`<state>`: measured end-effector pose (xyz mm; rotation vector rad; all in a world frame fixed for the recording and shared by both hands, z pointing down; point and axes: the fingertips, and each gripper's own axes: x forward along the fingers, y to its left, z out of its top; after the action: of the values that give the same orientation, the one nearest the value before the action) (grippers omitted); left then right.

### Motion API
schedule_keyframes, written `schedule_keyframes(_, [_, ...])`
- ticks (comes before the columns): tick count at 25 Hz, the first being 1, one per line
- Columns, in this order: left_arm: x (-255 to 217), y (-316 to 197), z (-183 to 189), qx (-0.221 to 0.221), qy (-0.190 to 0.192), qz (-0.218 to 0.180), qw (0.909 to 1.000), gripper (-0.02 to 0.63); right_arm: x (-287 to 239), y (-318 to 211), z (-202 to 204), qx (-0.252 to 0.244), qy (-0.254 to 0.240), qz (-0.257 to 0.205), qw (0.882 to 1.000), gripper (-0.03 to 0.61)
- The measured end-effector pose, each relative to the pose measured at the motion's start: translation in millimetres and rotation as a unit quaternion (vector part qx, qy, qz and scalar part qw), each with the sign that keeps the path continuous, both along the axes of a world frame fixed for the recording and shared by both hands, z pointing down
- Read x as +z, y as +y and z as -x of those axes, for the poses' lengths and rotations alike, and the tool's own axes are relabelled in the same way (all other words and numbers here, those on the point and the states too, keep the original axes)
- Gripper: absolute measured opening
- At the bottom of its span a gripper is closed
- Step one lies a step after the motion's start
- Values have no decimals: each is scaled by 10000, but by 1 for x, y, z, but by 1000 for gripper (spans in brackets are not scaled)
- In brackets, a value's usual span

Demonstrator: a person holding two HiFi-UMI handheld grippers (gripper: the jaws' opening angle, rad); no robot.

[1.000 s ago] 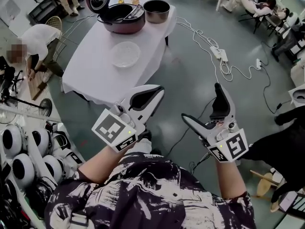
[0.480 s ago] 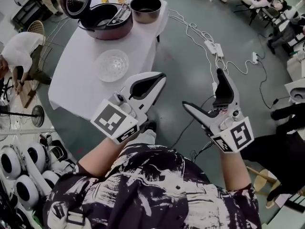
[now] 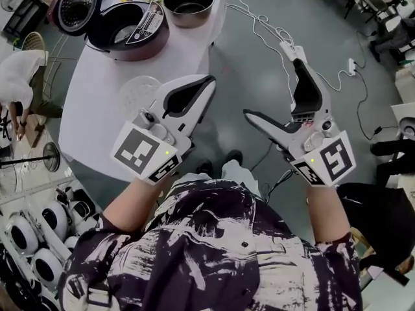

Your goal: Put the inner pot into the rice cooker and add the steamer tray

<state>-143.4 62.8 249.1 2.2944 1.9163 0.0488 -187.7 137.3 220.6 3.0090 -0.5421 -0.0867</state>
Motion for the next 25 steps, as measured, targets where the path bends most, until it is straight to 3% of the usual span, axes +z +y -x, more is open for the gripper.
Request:
schedule_keyframes(8, [0,80,-65,-679,140,-41,9976,5,11,93,-75,-629,4,-44,9980,518])
schedule_keyframes(13, [-6,143,-111,-1329,159,-125,9909,5,10,165,-126,-1198,-82,-123,9927,518])
schedule_keyframes(19, [-8,180,-152,-2091,103,-239,9775,5,11,222,-194,-1852,-192,-85,9825,518])
schedule_keyframes(25, [6,136,-189,-2990,3,-369,9536,5,26,205,-275,-2404,-278,-161,9701,518])
